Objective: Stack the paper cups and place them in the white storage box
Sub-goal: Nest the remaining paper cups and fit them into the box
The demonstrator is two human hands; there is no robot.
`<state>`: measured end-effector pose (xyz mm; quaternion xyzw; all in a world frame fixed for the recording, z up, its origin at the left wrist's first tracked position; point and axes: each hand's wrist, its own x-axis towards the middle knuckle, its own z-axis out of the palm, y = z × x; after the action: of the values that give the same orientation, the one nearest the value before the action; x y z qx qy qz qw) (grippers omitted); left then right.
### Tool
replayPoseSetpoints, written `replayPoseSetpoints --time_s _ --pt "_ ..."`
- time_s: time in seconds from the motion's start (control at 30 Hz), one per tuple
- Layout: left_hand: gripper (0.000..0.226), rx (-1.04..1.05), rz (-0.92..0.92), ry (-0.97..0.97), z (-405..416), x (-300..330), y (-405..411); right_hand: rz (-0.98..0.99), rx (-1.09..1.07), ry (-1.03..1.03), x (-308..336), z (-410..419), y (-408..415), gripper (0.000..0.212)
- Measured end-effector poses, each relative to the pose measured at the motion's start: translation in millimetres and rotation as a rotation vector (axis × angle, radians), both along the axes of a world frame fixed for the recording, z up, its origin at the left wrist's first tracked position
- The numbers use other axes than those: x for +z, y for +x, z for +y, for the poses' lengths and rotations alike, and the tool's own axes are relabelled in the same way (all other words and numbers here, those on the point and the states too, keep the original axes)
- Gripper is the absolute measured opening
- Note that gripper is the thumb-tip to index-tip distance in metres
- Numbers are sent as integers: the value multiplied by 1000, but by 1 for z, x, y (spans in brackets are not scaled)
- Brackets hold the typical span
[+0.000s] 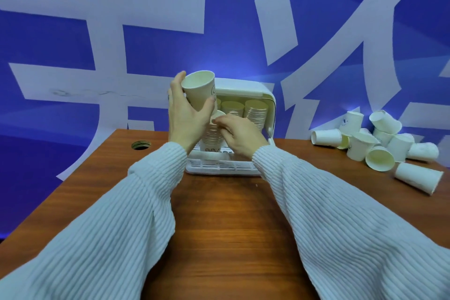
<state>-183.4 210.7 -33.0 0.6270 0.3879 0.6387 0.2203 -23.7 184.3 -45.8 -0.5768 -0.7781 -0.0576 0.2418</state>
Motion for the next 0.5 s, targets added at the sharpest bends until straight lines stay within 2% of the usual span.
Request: replayPoseSetpoints --time_s 0.1,0.27,0.33,0.4,0.5 --pt "68 -23 53 -37 8 -3 6 38 -29 28 2 -3 1 23" --pt "59 7 145 -62 16 -10 7 120 72 115 -7 -3 9 11" --pt "61 0 208 -44 15 -10 7 210 76 148 -10 0 12 11" --pt "67 1 365 -1 12 -12 6 248 72 155 -11 3 12 14" --pt "71 13 508 -33 13 -9 4 329 56 143 -10 3 7 30"
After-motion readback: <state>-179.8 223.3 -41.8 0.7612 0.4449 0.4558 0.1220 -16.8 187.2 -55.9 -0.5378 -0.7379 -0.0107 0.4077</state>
